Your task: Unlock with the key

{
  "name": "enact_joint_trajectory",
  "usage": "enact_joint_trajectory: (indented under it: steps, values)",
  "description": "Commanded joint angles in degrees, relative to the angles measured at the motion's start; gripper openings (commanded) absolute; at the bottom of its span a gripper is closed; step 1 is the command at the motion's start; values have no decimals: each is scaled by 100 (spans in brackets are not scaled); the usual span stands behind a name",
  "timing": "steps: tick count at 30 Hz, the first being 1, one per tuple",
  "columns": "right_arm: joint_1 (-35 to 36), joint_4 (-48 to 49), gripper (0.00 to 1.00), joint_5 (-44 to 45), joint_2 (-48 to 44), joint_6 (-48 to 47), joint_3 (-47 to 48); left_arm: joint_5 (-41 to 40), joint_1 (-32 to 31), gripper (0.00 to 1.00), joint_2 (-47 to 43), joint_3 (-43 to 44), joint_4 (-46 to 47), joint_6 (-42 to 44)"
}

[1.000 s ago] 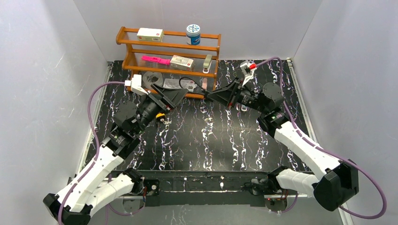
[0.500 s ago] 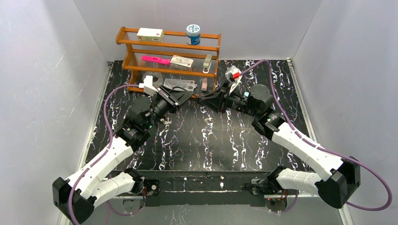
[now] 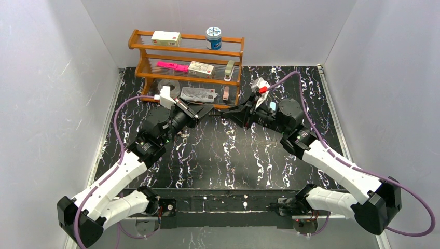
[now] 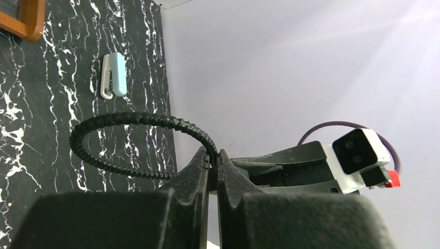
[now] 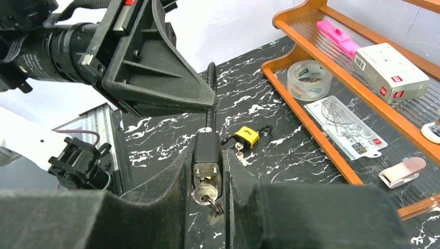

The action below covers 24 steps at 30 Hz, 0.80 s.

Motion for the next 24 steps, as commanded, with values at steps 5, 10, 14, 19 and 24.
enact_joint_trajectory:
  steps: [5,10,14,19,24]
  values:
    - [11,1040,1,191,-359,6,-19,-952,63,0,-387,181,-813,329]
    - [11,162,1,69,-554,-273,-198,-1429,63,0,-966,8,-610,438]
    - [11,181,1,10,-809,-49,-500,-1660,67,0,-1021,176,-1098,499]
    - [11,566,1,146,-902,258,-591,-1623,64,0,-713,195,-1801,82]
    - [16,1690,1,386,-597,556,-546,-1021,64,0,-425,-387,-1422,-867]
